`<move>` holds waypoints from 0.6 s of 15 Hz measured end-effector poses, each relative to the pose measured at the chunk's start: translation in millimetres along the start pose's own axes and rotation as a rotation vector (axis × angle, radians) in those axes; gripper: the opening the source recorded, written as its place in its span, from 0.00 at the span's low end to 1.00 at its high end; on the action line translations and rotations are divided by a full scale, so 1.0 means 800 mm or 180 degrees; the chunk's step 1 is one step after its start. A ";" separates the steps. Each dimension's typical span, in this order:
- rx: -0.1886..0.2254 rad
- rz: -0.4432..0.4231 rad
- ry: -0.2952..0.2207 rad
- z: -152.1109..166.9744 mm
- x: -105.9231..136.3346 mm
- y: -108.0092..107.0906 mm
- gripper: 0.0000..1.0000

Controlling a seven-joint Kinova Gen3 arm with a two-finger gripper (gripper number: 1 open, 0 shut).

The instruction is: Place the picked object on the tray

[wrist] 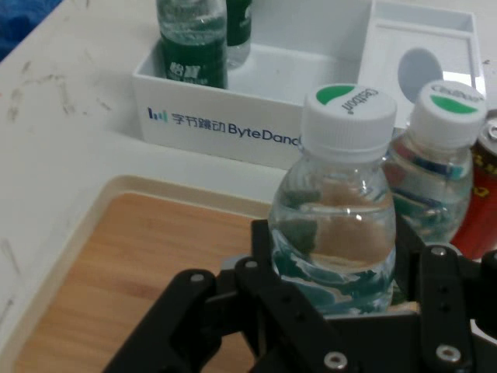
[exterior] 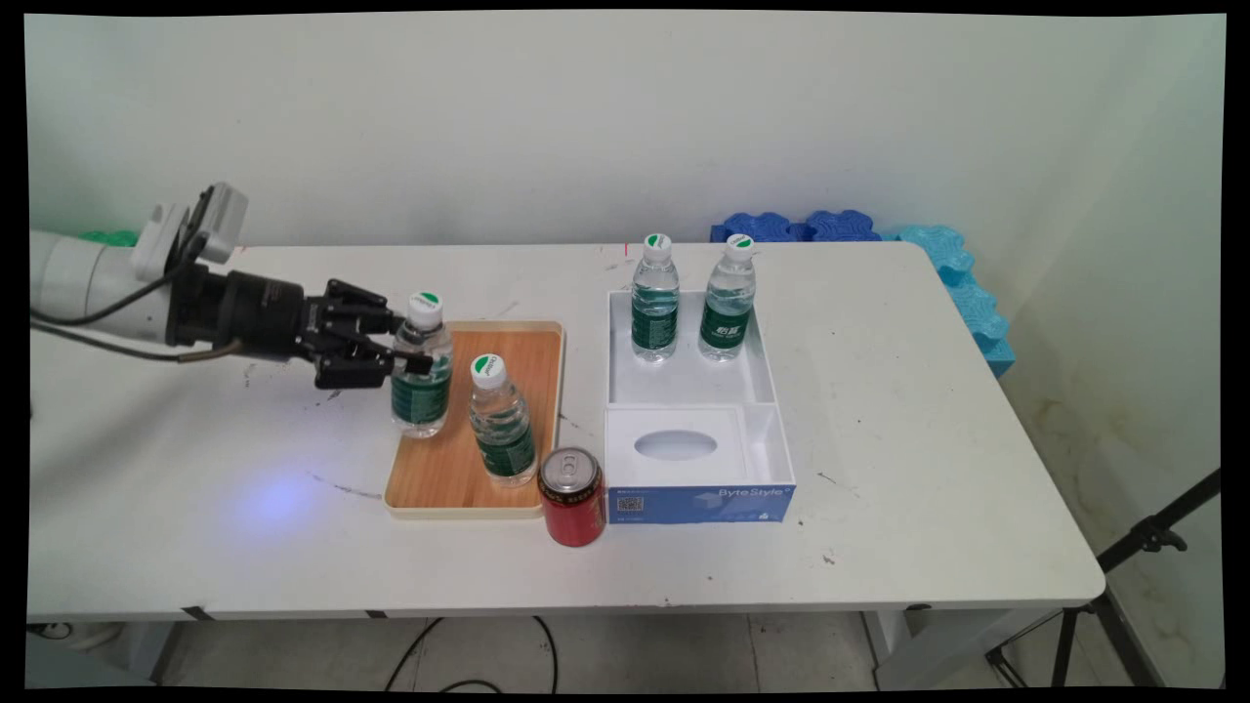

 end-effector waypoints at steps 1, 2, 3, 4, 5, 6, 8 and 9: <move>-0.0006 -0.0028 0.0008 0.001 -0.005 0.004 0.00; -0.0008 -0.0056 0.0019 0.002 -0.009 0.008 0.00; -0.0008 -0.0088 0.0035 0.003 -0.013 0.012 0.00; -0.0009 -0.0118 0.0052 0.006 -0.016 0.015 0.00; -0.0008 -0.0143 0.0067 0.008 -0.018 0.018 0.00; -0.0007 -0.0169 0.0082 0.011 -0.020 0.021 0.00; 0.0000 -0.0207 0.0097 0.017 -0.024 0.025 0.00; 0.0009 -0.0222 0.0097 0.020 -0.026 0.027 0.00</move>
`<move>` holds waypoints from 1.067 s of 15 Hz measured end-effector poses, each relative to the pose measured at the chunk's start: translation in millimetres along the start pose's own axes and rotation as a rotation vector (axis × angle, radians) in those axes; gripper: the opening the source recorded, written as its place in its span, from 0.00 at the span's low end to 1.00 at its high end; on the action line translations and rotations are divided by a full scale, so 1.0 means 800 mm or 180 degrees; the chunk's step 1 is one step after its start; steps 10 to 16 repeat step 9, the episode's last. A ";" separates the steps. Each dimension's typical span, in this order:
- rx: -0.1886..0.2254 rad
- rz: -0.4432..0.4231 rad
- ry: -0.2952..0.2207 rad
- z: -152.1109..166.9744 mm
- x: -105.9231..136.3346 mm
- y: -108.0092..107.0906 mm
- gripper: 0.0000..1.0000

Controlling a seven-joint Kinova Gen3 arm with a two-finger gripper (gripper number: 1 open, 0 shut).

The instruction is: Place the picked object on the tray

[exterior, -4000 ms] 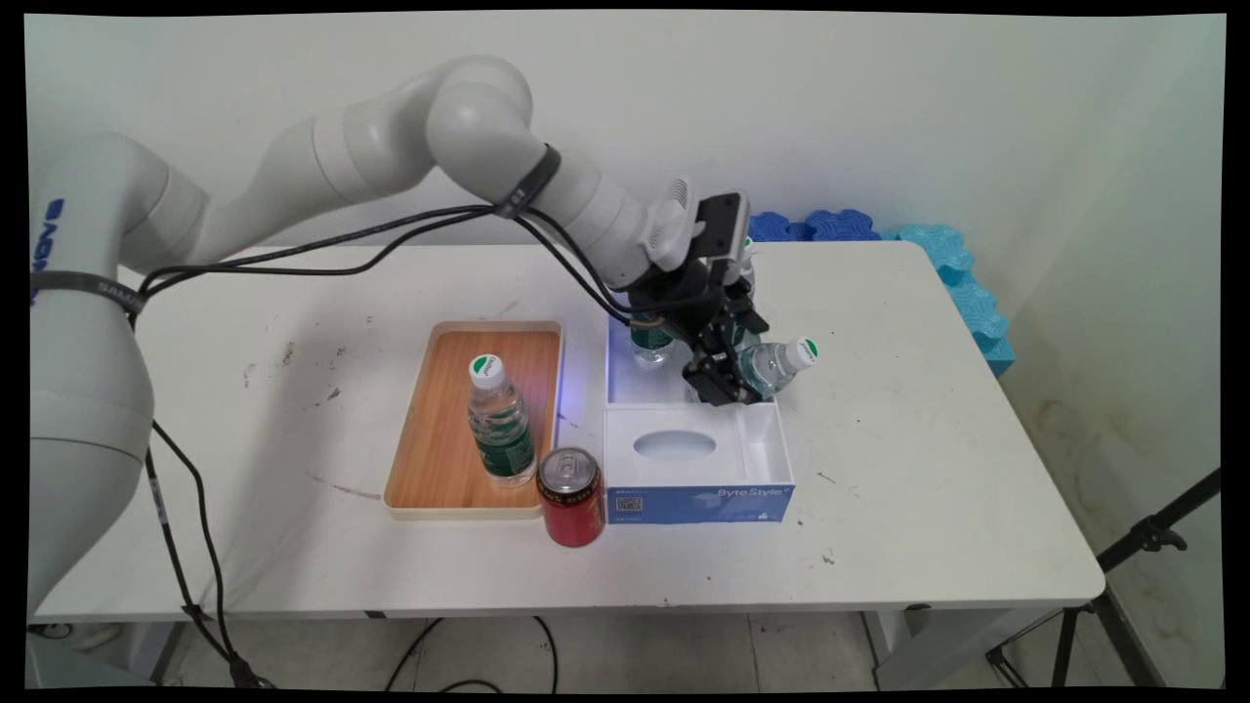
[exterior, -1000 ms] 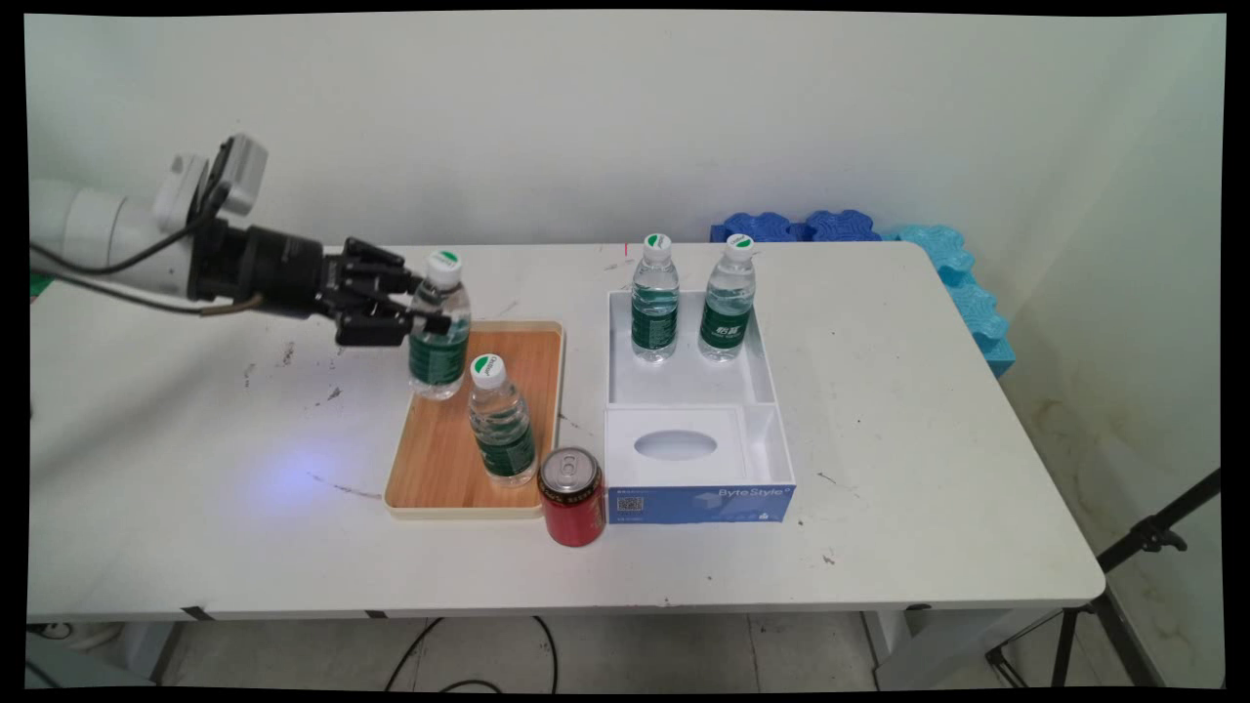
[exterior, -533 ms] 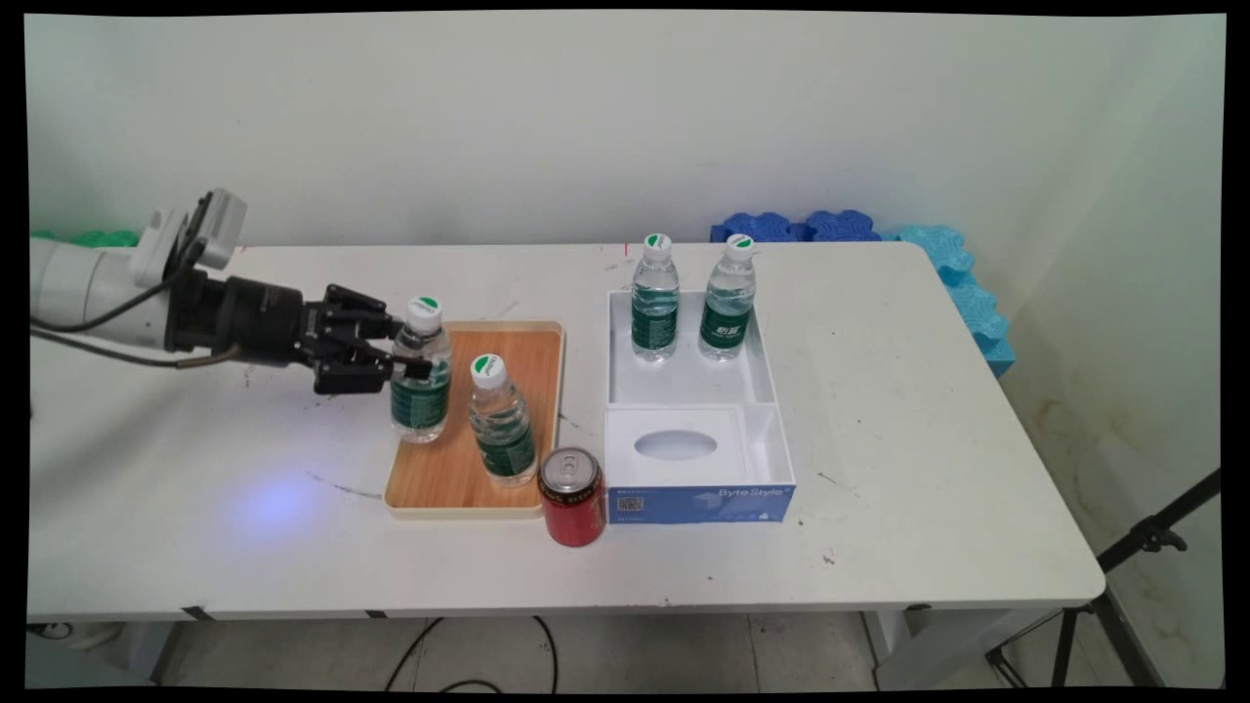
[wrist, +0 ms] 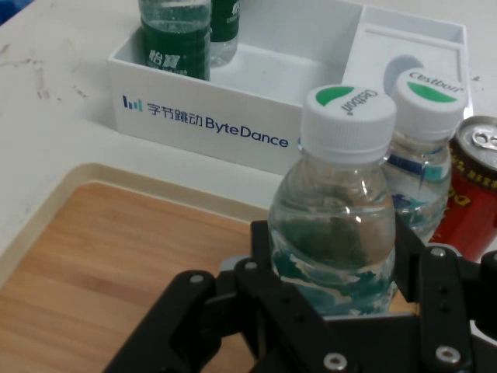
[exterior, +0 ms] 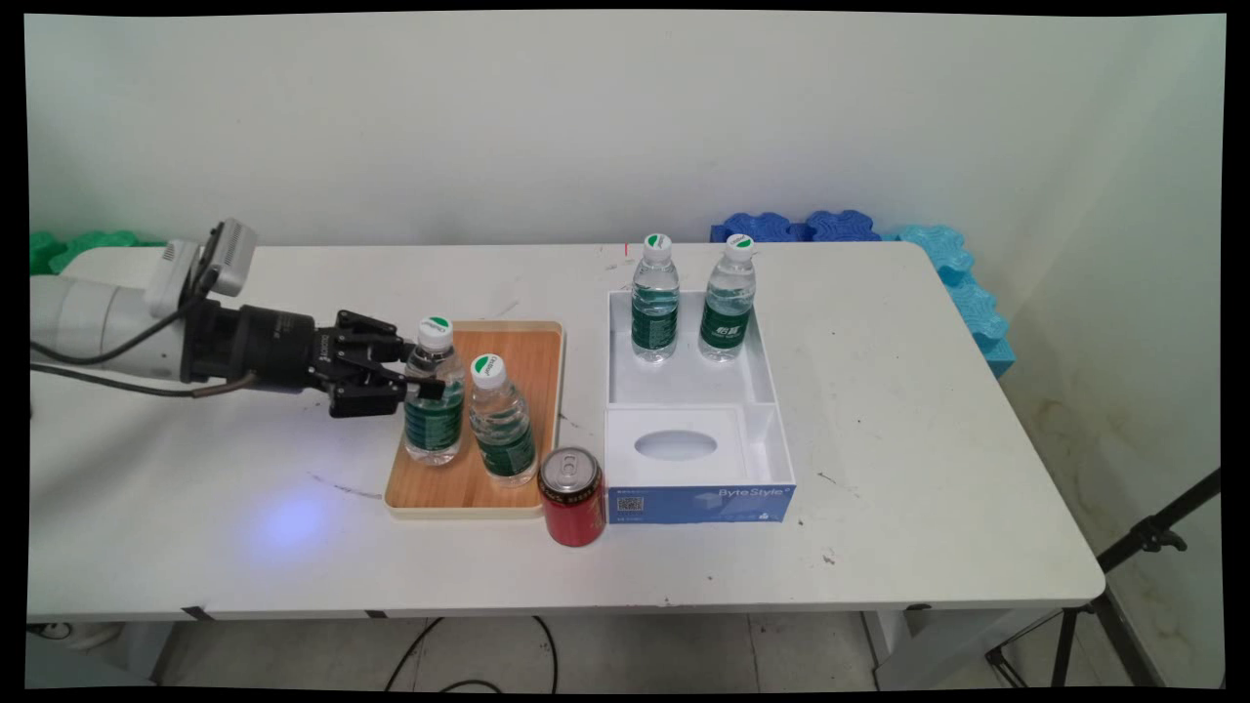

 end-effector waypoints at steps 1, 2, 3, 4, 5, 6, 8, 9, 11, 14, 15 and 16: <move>0.0011 -0.0014 -0.0002 0.004 -0.002 0.001 0.00; 0.0017 -0.0023 -0.0007 0.007 -0.005 0.002 0.00; 0.0025 -0.0032 -0.0014 0.010 -0.007 0.004 0.00; 0.0036 -0.0040 -0.0019 0.014 -0.009 0.004 0.00; 0.0044 -0.0045 -0.0025 0.016 -0.010 0.005 0.00; 0.0054 -0.0044 -0.0029 0.019 -0.012 0.005 0.00; 0.0070 -0.0037 -0.0035 0.023 -0.014 0.006 1.00; 0.0073 -0.0033 -0.0036 0.024 -0.014 0.006 1.00; 0.0073 -0.0033 -0.0036 0.024 -0.014 0.006 1.00; 0.0073 -0.0033 -0.0036 0.024 -0.014 0.006 1.00; 0.0073 -0.0033 -0.0036 0.024 -0.014 0.006 1.00; 0.0073 -0.0033 -0.0036 0.024 -0.014 0.006 1.00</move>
